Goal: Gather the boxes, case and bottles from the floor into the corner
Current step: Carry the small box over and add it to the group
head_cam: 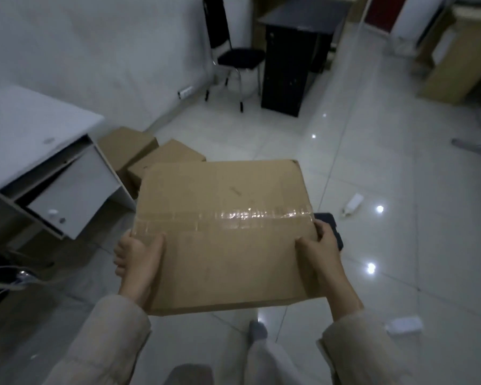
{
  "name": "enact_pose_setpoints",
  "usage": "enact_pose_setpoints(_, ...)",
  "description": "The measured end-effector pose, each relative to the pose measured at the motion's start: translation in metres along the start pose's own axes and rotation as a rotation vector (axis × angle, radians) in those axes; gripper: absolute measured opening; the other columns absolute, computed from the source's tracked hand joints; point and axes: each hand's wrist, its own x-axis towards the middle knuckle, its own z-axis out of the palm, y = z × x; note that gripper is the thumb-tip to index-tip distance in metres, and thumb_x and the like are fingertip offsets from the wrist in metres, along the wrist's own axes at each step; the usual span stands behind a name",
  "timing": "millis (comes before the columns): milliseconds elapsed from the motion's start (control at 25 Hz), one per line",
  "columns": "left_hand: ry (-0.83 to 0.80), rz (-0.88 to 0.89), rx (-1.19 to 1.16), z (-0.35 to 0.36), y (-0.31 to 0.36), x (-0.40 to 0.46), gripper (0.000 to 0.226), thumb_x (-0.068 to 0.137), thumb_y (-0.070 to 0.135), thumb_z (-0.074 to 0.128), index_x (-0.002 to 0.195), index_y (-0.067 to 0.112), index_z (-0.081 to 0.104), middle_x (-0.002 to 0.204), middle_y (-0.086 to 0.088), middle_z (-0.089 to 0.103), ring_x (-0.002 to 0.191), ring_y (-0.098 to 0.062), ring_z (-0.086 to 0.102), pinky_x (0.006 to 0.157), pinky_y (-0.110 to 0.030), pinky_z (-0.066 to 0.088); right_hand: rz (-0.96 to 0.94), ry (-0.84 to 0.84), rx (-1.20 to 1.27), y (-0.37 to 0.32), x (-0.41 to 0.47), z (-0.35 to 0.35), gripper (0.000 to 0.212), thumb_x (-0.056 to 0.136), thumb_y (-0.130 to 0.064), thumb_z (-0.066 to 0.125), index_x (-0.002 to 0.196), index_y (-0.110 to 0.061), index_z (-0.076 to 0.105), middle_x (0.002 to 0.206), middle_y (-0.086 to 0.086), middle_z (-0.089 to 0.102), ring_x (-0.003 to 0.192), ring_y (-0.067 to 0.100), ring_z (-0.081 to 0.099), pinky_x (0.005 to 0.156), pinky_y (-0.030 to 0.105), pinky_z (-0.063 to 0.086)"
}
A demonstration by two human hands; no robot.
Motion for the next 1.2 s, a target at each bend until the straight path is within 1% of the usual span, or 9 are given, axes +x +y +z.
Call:
enact_pose_setpoints(40,0.045,-0.010,-0.041,0.004,0.012,0.015,0.080,0.057,0.052,0.054,0.126,0.013,0.043,0.129,-0.016,0.046,0.120,-0.039,0.043,0.100,-0.056,0.038,-0.020,-0.012,-0.003,-0.016,0.020,0.008,0.050,0.079,-0.004,0.053,0.125,-0.021,0.045,0.111,-0.001,0.053,0.090,0.014,0.052,0.073,0.029,0.041)
enact_pose_setpoints(120,0.116,-0.033,-0.077,0.014,0.039,0.040,0.075,0.056,0.049,0.049,0.120,0.010,0.048,0.125,-0.018,0.049,0.116,-0.039,0.045,0.096,-0.056,0.041,-0.037,-0.046,-0.028,-0.043,0.060,0.023,0.047,0.080,-0.007,0.052,0.124,-0.022,0.045,0.111,-0.001,0.053,0.093,0.017,0.053,0.076,0.030,0.042)
enact_pose_setpoints(200,0.162,-0.012,-0.133,0.026,0.068,0.068,0.062,0.072,0.039,0.053,0.125,0.009,0.044,0.131,-0.018,0.040,0.121,-0.039,0.038,0.102,-0.052,0.035,-0.075,-0.102,-0.043,-0.067,0.100,0.039,0.045,0.082,-0.009,0.050,0.125,-0.022,0.043,0.114,-0.002,0.051,0.098,0.018,0.052,0.081,0.033,0.042)
enact_pose_setpoints(280,0.205,-0.020,-0.118,0.044,0.090,0.104,0.054,0.083,0.027,0.052,0.130,0.007,0.035,0.137,-0.016,0.032,0.127,-0.036,0.029,0.106,-0.047,0.024,-0.084,-0.120,-0.050,-0.086,0.144,0.056,0.045,0.083,-0.009,0.049,0.125,-0.021,0.042,0.116,-0.002,0.049,0.100,0.019,0.050,0.082,0.034,0.041)
enact_pose_setpoints(400,0.226,-0.030,-0.102,0.066,0.122,0.153,0.054,0.085,0.027,0.051,0.131,0.005,0.032,0.139,-0.019,0.029,0.129,-0.037,0.026,0.108,-0.046,0.019,-0.096,-0.158,-0.054,-0.113,0.201,0.085,0.046,0.083,-0.008,0.046,0.127,-0.020,0.040,0.117,-0.001,0.048,0.102,0.020,0.049,0.080,0.034,0.039)
enact_pose_setpoints(520,0.237,-0.066,-0.095,0.088,0.152,0.216,0.054,0.085,0.028,0.049,0.130,0.005,0.032,0.138,-0.019,0.030,0.128,-0.037,0.027,0.107,-0.045,0.020,-0.119,-0.151,-0.062,-0.142,0.264,0.123,0.045,0.084,-0.011,0.046,0.128,-0.018,0.040,0.123,0.004,0.049,0.106,0.023,0.050,0.081,0.035,0.040)
enact_pose_setpoints(640,0.246,-0.079,-0.081,0.105,0.187,0.275,0.051,0.086,0.028,0.048,0.129,0.007,0.033,0.137,-0.017,0.031,0.127,-0.035,0.028,0.105,-0.044,0.022,-0.119,-0.163,-0.081,-0.179,0.327,0.161,0.045,0.085,-0.013,0.046,0.128,-0.018,0.040,0.126,0.003,0.047,0.108,0.023,0.049,0.084,0.036,0.040)
enact_pose_setpoints(800,0.238,-0.078,-0.080,0.127,0.231,0.366,0.053,0.085,0.028,0.051,0.131,0.009,0.036,0.138,-0.017,0.031,0.128,-0.036,0.028,0.107,-0.046,0.021,-0.122,-0.154,-0.095,-0.228,0.406,0.213,0.044,0.085,-0.014,0.046,0.128,-0.021,0.041,0.122,0.001,0.048,0.108,0.023,0.049,0.088,0.038,0.042)
enact_pose_setpoints(1200,0.254,-0.091,-0.107,0.199,0.319,0.557,0.056,0.088,0.021,0.051,0.137,0.005,0.028,0.141,-0.021,0.029,0.134,-0.034,0.023,0.109,-0.041,0.014,-0.139,-0.158,-0.109,-0.304,0.591,0.316,0.041,0.087,-0.015,0.047,0.127,-0.017,0.041,0.117,0.003,0.049,0.102,0.023,0.049,0.081,0.036,0.040)
